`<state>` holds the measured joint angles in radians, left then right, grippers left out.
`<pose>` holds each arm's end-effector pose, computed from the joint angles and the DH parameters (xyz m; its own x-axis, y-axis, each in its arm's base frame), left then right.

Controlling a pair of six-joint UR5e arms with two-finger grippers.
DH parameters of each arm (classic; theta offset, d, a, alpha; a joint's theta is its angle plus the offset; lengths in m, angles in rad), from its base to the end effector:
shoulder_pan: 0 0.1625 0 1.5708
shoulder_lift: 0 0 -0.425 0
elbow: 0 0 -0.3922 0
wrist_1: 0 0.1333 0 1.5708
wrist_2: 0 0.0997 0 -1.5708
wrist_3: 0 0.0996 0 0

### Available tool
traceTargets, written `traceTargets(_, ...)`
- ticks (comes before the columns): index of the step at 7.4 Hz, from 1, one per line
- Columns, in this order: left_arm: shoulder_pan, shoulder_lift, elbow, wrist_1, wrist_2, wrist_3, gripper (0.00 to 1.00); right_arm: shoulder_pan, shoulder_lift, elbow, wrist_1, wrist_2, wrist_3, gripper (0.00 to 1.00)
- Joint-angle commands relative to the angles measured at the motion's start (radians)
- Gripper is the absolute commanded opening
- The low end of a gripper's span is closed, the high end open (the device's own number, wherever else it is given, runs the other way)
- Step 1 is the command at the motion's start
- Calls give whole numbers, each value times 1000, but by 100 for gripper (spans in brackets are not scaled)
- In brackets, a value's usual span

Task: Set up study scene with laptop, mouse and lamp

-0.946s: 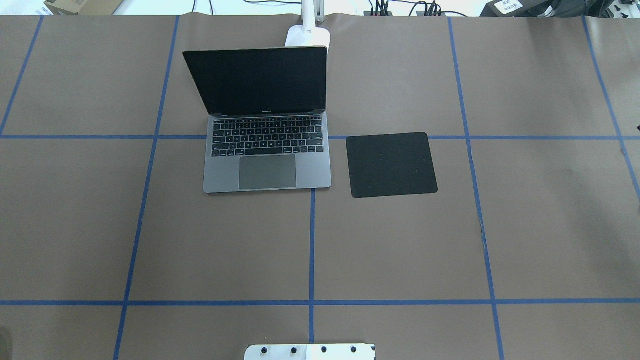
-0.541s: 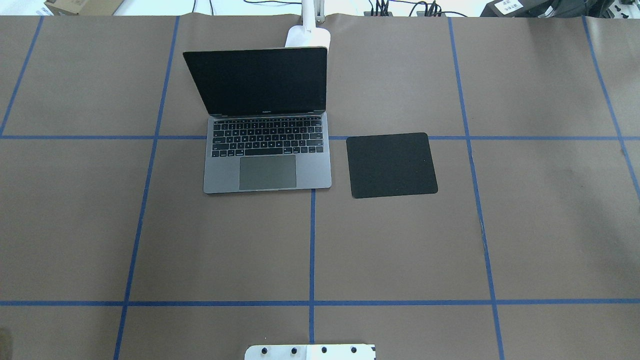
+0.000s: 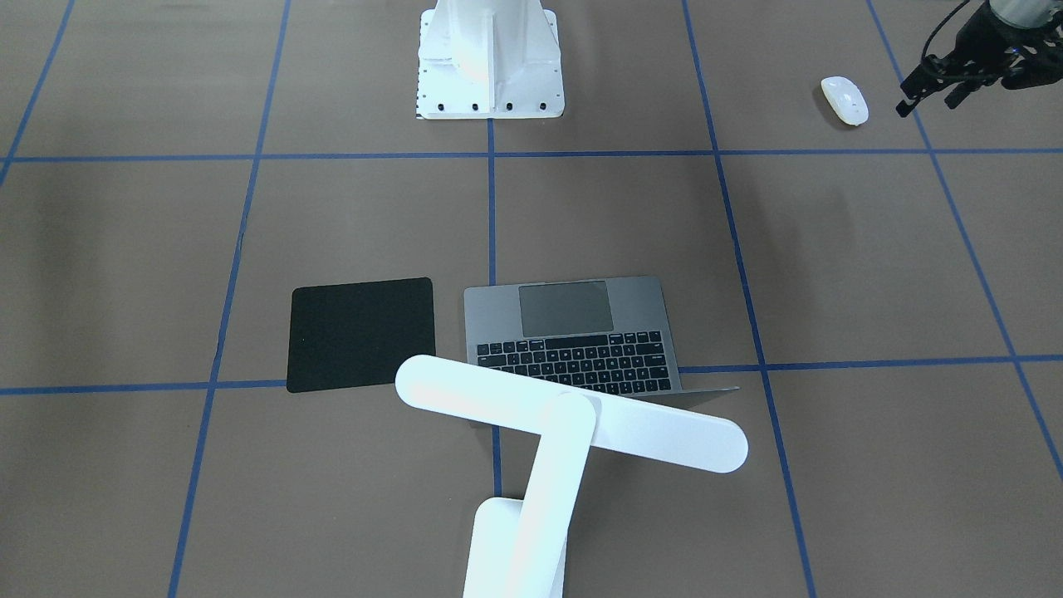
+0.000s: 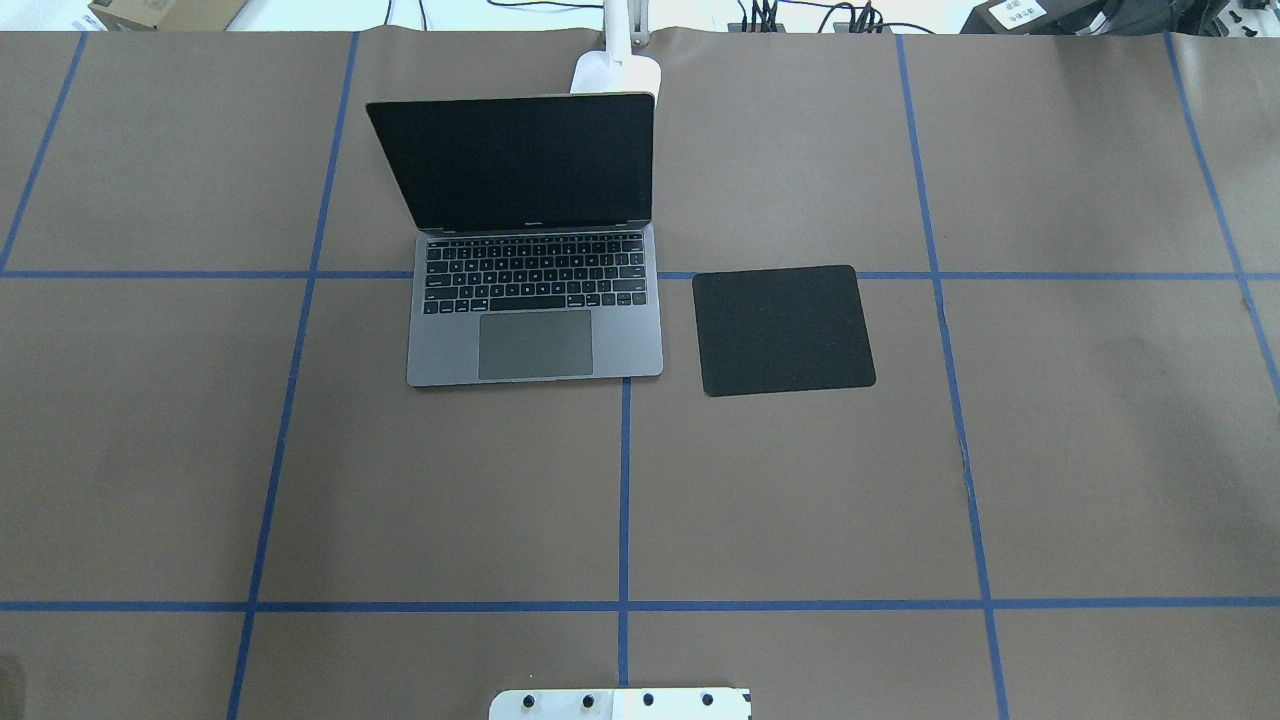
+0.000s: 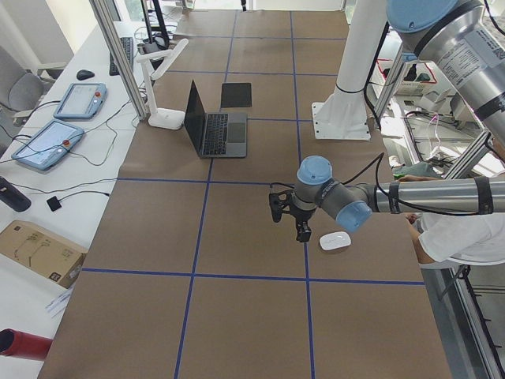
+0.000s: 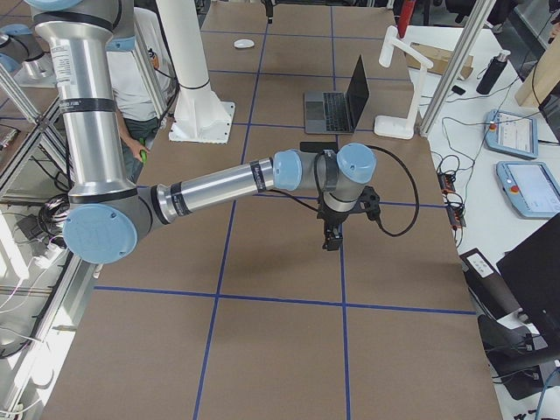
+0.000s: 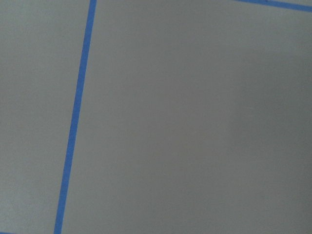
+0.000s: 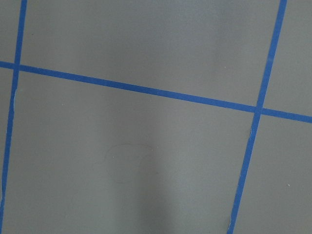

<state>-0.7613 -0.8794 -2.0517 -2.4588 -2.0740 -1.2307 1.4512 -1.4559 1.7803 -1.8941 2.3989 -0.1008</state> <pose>0.1185 -0.2307 0.5773 0.6603 -0.2256 -0.7163 0.1753 0.9738 -0.1451 -0.0026 -0.5237 0.5269 0.6559 -0.1810 0.7328 0.1863 0.9796 0.0752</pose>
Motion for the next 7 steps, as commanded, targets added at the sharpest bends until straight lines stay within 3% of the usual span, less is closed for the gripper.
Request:
traceTargets(1, 215, 86, 11, -179, 129, -220, 100, 0, 6, 2, 13, -4, 1, 99)
traceTargets(3, 320, 103, 42, -218, 214, -335, 100, 0, 0, 2, 15, -4, 3, 99)
traceTargets(4, 464, 103, 53, -224, 318, -433, 99, -2, 0, 4, 15, -3, 3, 99)
traceTargets(7, 714, 95, 132, -304, 484, -603, 99, 0, 0, 11, 20, 2, 6, 99)
